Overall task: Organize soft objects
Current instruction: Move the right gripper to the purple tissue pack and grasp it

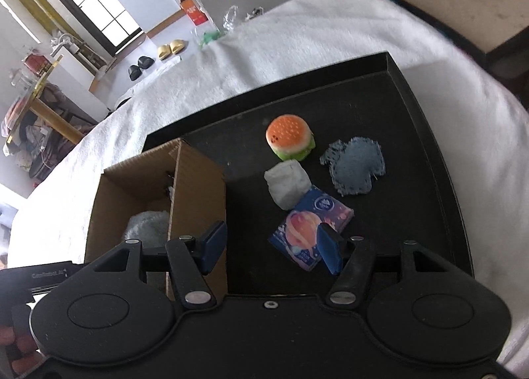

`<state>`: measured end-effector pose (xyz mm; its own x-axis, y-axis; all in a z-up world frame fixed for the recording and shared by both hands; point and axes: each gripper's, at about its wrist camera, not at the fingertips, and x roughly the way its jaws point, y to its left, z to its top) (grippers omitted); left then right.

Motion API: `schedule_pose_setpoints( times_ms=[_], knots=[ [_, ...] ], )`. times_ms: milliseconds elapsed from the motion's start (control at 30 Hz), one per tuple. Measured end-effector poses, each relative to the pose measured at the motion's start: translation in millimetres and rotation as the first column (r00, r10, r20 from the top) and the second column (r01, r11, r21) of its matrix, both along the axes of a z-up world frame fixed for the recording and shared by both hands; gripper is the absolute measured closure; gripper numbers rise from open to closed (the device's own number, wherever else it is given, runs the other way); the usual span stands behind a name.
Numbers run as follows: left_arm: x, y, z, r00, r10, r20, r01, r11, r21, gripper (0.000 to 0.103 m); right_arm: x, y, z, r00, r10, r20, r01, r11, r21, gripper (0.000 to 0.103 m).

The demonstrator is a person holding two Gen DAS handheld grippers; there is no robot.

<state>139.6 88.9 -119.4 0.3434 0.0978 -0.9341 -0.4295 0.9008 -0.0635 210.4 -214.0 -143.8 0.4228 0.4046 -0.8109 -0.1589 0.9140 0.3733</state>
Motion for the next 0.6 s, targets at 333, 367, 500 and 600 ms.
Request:
schedule_pose_setpoints(
  times_ms=[333, 367, 500, 600],
  knots=[
    [8, -6, 1, 1.000, -0.018, -0.018, 0.018, 0.999, 0.049, 0.046, 12, -3, -26, 0.999, -0.037, -0.039, 0.037, 0.999, -0.003, 0.043],
    [9, -7, 1, 1.000, -0.018, -0.020, 0.019, 0.998, 0.053, 0.046, 13, -3, -29, 0.998, -0.038, -0.042, 0.038, 0.999, -0.007, 0.043],
    [13, -9, -3, 0.999, -0.022, -0.035, 0.024, 0.997, 0.067, 0.045, 18, -1, -43, 0.997, -0.046, -0.058, 0.045, 0.999, -0.019, 0.043],
    [16, -12, -7, 0.998, -0.031, -0.050, 0.034, 0.996, 0.081, 0.043, 21, 2, -50, 0.998, -0.042, -0.052, 0.040, 0.999, -0.036, 0.039]
  ],
)
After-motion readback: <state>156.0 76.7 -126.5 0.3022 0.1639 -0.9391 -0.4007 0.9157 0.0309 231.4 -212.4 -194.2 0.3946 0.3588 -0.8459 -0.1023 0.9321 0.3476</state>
